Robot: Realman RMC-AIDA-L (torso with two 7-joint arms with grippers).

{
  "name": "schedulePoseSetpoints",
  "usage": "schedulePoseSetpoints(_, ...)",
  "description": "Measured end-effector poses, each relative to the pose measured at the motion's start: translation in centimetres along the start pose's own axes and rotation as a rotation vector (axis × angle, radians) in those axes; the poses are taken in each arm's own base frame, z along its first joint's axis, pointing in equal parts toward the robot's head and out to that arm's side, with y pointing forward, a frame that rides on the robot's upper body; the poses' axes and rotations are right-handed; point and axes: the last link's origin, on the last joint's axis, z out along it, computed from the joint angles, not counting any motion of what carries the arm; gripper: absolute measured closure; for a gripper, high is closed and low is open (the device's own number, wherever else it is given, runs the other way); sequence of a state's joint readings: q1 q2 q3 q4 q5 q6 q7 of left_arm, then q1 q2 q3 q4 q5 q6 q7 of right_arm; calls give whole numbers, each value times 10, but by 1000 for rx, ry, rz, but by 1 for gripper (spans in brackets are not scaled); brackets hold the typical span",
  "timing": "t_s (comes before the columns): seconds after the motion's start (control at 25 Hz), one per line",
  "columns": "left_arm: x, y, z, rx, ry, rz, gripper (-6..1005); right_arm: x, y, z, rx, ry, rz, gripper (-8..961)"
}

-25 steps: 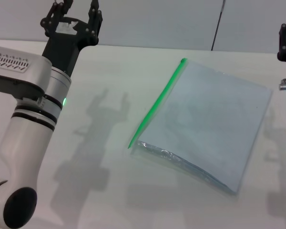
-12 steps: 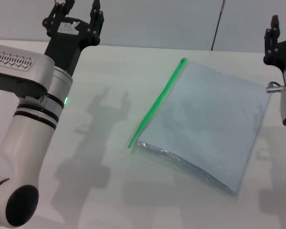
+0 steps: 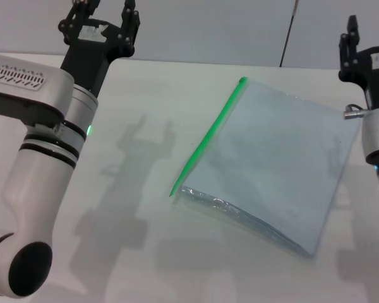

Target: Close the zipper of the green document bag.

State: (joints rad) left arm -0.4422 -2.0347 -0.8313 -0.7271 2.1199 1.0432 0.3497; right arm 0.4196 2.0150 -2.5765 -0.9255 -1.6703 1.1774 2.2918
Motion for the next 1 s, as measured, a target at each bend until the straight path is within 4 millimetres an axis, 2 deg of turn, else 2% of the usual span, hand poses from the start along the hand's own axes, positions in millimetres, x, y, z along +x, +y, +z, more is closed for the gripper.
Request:
schedulePoseSetpoints(0.2, -4, -3, -3, 7, -12, 7, 441, 0, 11, 2, -58, -18, -32, 463)
schedulePoseSetpoints(1.0, -8, -3, 1, -2, -28, 15, 441, 5, 11, 5, -78, -17, -19, 463)
